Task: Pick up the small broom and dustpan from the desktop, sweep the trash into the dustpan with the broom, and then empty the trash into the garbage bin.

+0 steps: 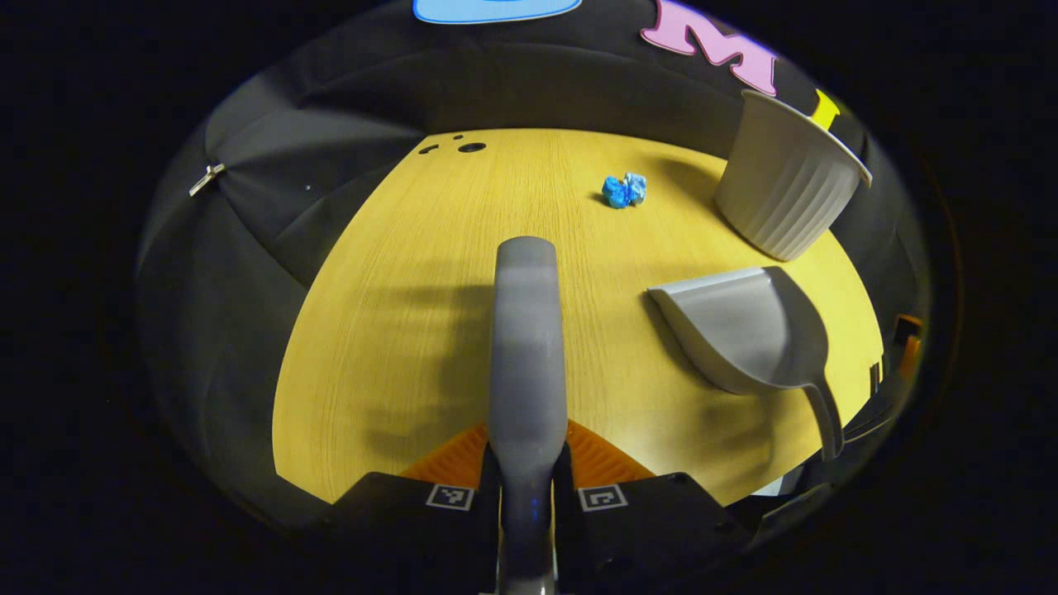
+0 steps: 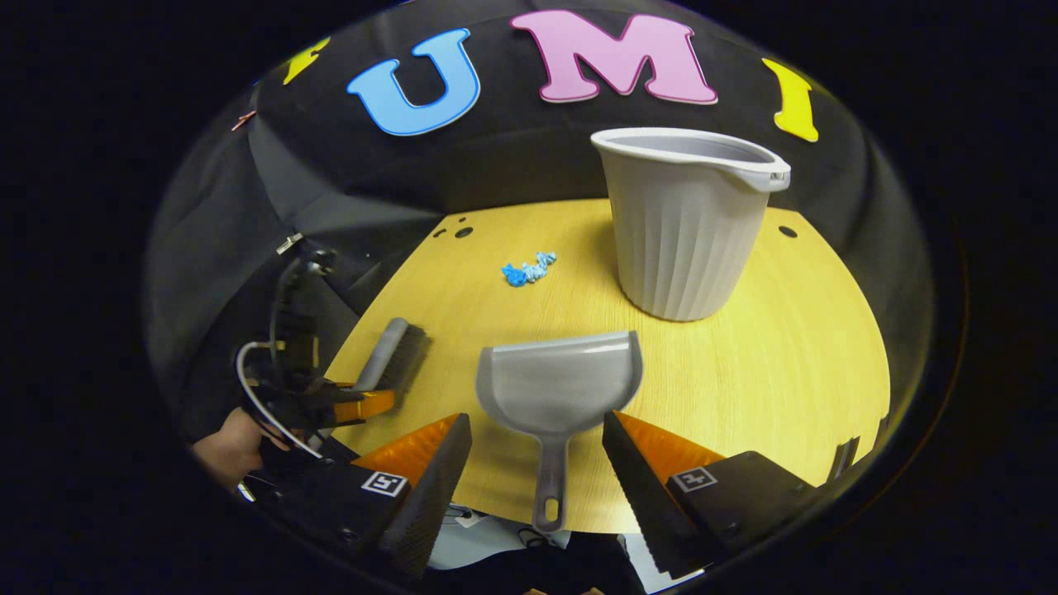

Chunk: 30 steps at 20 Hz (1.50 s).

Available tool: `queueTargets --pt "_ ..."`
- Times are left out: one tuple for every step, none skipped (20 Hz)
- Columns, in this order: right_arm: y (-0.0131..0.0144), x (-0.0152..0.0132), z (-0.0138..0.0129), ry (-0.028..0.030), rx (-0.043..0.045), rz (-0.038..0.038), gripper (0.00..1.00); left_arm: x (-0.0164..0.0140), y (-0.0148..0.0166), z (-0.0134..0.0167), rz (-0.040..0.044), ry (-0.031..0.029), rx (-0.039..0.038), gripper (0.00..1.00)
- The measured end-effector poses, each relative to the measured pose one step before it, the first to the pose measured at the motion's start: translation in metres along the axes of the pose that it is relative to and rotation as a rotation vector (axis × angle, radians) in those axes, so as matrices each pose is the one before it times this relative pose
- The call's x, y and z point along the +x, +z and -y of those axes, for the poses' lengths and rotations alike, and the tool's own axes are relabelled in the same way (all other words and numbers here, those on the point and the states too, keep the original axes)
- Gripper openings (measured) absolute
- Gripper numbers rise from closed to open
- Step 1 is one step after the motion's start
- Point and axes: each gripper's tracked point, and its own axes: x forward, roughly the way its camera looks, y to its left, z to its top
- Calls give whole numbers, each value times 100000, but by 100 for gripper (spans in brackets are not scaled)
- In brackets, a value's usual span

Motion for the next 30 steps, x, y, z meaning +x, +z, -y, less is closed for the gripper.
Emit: queueTargets --pt "-773 584 305 -978 1245 -2935 99 -1057 275 16 1969 -661 -840 31" --pt "-759 577 335 -1041 934 -2775 99 -730 162 151 1139 -543 -520 32" --pt "-903 657 390 -1137 290 -3062 99 -784 252 107 1218 -601 -441 32" --pt "-822 649 296 -1121 -100 -2626 99 -775 323 144 1434 -418 -397 31" --pt "-908 688 -33 -234 6 -2745 99 -681 438 63 1493 -292 -221 35" --pt "-864 635 -202 361 507 -2531 99 -807 254 45 1315 -237 -95 34" --pt "-604 833 6 -106 780 -1559 100 -547 389 48 1073 -175 3 31" --pt "-490 736 257 -813 408 -1636 100 -453 201 -38 829 14 162 34" --pt "-328 641 203 -1066 17 -1481 99 -303 217 15 877 123 512 34" --pt "-115 595 155 -934 -302 -680 99 -136 -72 -48 459 813 928 31" --pt "91 724 271 -1431 -664 33 100 -105 -202 -123 -12 1016 749 32" --pt "123 734 269 -1590 -1189 -37 100 -50 -315 11 -226 250 -192 31" --pt "66 875 109 -967 -1244 -284 99 11 -256 170 -436 -384 -1169 31" --pt "77 602 112 -760 -715 -967 99 78 -345 80 -811 -148 -1304 31" --pt "35 426 147 -460 -466 -728 100 175 -157 -95 -889 411 -506 31" --pt "23 445 -16 -247 -507 -784 100 368 -110 -113 -809 932 268 34" --pt "-144 523 58 -441 -817 -1231 99 244 51 -164 -746 879 462 31" --pt "-188 541 86 -340 -1052 -1450 100 492 304 -20 -746 769 153 31" --pt "-150 345 -49 267 -373 -850 100 198 336 -30 -261 385 -82 31" --pt "-131 85 131 -786 -757 -431 99 333 471 -54 -147 403 -144 31" --pt "665 436 86 127 -1914 1026 92 684 839 -36 -126 611 -489 31" --pt "163 -67 177 -475 -2221 -385 85 1016 898 37 -1024 -106 -218 34" --pt "40 31 280 -752 -1896 453 74 688 632 107 -496 -310 717 31" --pt "179 68 -12 1062 -1280 -196 66 857 697 100 -255 -278 1413 31" --pt "194 222 -164 2280 -800 79 34 1477 1023 14 -307 253 2603 32" --pt "13 -49 75 2406 -1302 28 39 1222 777 67 -488 272 1954 32" --pt "129 65 208 1755 -1763 -388 46 1232 736 191 -903 18 2044 31" --pt "-290 -313 605 879 -3319 -266 38 1553 1190 -302 -852 938 1800 32" --pt "260 -22 618 448 -2782 66 37 1039 1055 -149 -380 56 964 32" --pt "32 -21 699 317 -2037 -145 38 739 1055 -109 89 -347 1382 31"
